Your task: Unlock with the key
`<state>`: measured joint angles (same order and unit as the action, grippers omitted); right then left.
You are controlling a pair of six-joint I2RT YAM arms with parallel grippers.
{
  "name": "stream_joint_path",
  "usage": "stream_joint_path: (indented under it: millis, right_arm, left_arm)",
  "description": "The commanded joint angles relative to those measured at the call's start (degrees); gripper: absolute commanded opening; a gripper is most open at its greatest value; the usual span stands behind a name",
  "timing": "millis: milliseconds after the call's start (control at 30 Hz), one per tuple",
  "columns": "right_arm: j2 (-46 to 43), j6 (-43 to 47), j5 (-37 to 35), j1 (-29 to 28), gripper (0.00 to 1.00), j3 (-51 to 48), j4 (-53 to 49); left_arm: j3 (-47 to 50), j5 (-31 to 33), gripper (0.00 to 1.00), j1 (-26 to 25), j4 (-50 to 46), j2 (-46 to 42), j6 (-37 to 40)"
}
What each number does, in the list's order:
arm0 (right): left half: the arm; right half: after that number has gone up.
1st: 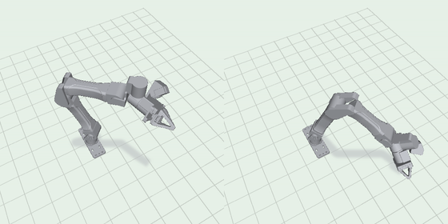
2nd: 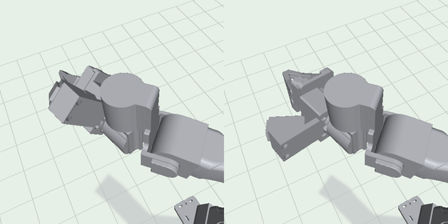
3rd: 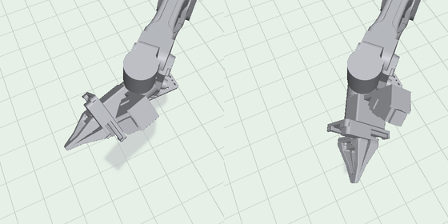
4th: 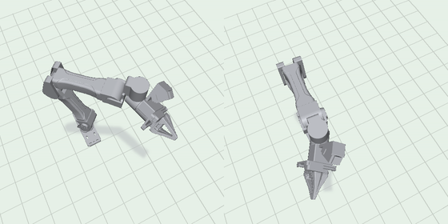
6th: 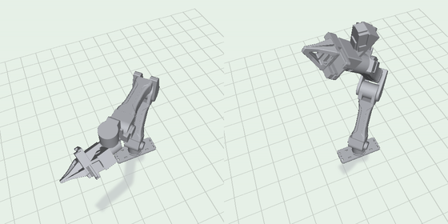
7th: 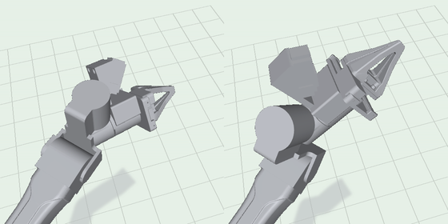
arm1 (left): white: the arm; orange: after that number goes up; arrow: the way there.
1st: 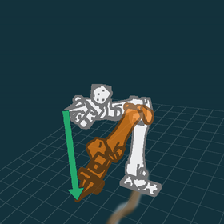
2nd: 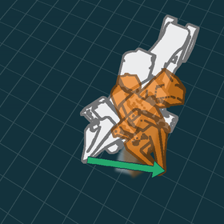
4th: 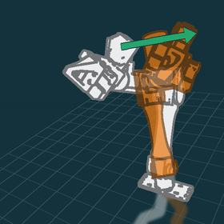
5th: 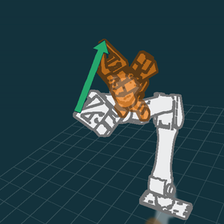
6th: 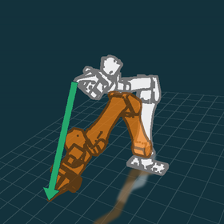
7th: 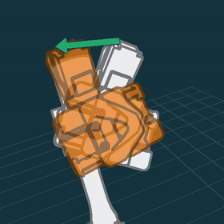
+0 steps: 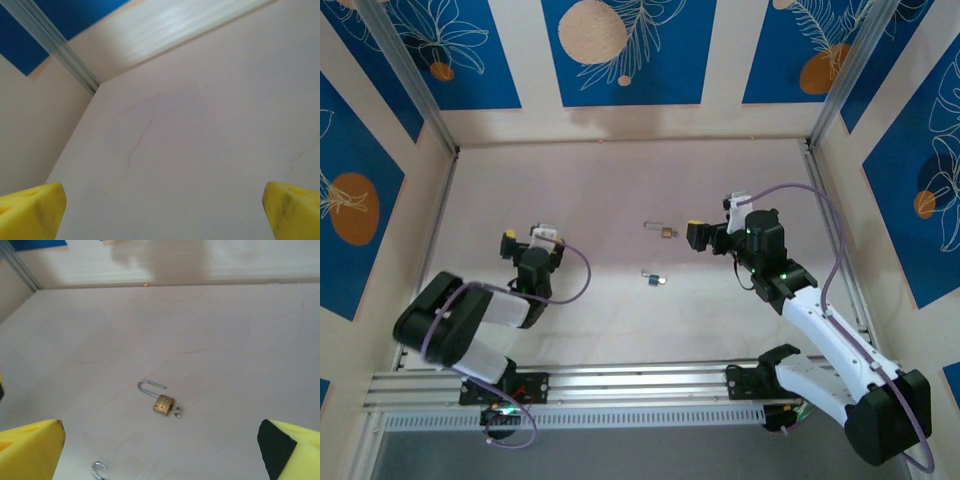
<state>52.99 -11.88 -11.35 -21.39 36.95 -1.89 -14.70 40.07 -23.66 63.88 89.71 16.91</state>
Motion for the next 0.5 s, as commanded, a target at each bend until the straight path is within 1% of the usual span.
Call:
stream_joint_path:
  millis: [0,33,67,100,167,233,267,300,333,367,400,433,467]
  right_arm:
    - [0.86,10.99,3.8,2.81,0.99,-1.96,8.69]
    - [1.31,14.52,7.45,4.17,0.99,-3.15,10.09]
    - [2.09,16.22,8.72,5.15,0.99,-4.66,12.33]
    - [2.85,15.99,8.4,5.94,0.99,-5.83,14.78]
    - [5.54,15.99,9.8,8.58,0.99,-8.51,19.92]
    - [8.34,14.28,10.86,10.56,0.99,-9.88,23.99]
    - [9.9,14.5,11.64,11.68,0.99,-10.43,25.27]
    - [11.23,14.33,11.74,12.45,0.99,-10.98,26.81]
    - [12.9,13.98,11.76,13.46,0.99,-11.91,29.21]
    - [14.75,13.45,12.42,14.33,0.99,-12.91,31.71]
    - [16.34,12.76,13.06,15.21,0.99,-13.62,33.68]
    - [18.12,13.57,13.89,15.78,0.99,-13.91,34.59]
    - [20.47,14.48,14.16,16.09,0.99,-14.38,37.16]
  left_arm:
    - [0.11,-1.53,1.0,1.18,15.79,3.7,1.48]
    - [-0.51,-1.14,1.0,2.28,13.45,2.83,-0.38]
    - [-1.31,-3.01,1.0,3.93,9.6,1.3,-2.45]
    - [-2.43,-6.04,1.0,5.5,3.33,-0.42,-4.69]
    - [-5.88,-16.71,1.0,11.15,-9.23,-3.21,-10.01]
    - [-7.72,-25.01,1.0,15.56,-13.77,-2.93,-13.31]
    - [-7.57,-29.52,1.0,17.79,-13.49,-1.84,-14.77]
    - [-6.11,-32.74,1.0,19.36,-8.65,0.2,-15.34]
    - [-4.58,-32.16,1.0,19.81,-5.38,0.29,-15.82]
    - [-3.97,-29.46,1.0,19.8,-6.92,-1.13,-17.21]
    - [-3.2,-28.23,1.0,19.85,-4.62,-0.77,-17.62]
    - [-2.76,-28.23,1.0,19.86,-2.01,0.1,-17.22]
    - [-3.17,-28.2,1.0,19.79,-3.68,-0.39,-17.39]
